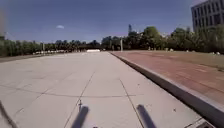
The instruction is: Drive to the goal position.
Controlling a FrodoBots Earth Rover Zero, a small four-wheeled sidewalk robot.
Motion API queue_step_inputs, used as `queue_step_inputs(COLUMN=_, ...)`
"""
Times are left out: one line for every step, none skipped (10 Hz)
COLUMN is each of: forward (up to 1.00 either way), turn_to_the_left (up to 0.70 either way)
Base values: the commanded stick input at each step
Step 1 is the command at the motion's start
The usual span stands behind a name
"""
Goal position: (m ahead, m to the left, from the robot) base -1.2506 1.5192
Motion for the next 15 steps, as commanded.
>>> queue_step_inputs(forward=0.0, turn_to_the_left=0.0)
queue_step_inputs(forward=0.0, turn_to_the_left=0.0)
queue_step_inputs(forward=0.0, turn_to_the_left=0.0)
queue_step_inputs(forward=0.0, turn_to_the_left=0.0)
queue_step_inputs(forward=0.14, turn_to_the_left=0.0)
queue_step_inputs(forward=0.47, turn_to_the_left=0.0)
queue_step_inputs(forward=0.63, turn_to_the_left=0.0)
queue_step_inputs(forward=0.7, turn_to_the_left=0.0)
queue_step_inputs(forward=0.7, turn_to_the_left=0.0)
queue_step_inputs(forward=0.7, turn_to_the_left=0.0)
queue_step_inputs(forward=0.7, turn_to_the_left=0.0)
queue_step_inputs(forward=0.7, turn_to_the_left=0.0)
queue_step_inputs(forward=0.7, turn_to_the_left=0.0)
queue_step_inputs(forward=0.7, turn_to_the_left=0.0)
queue_step_inputs(forward=0.7, turn_to_the_left=0.0)
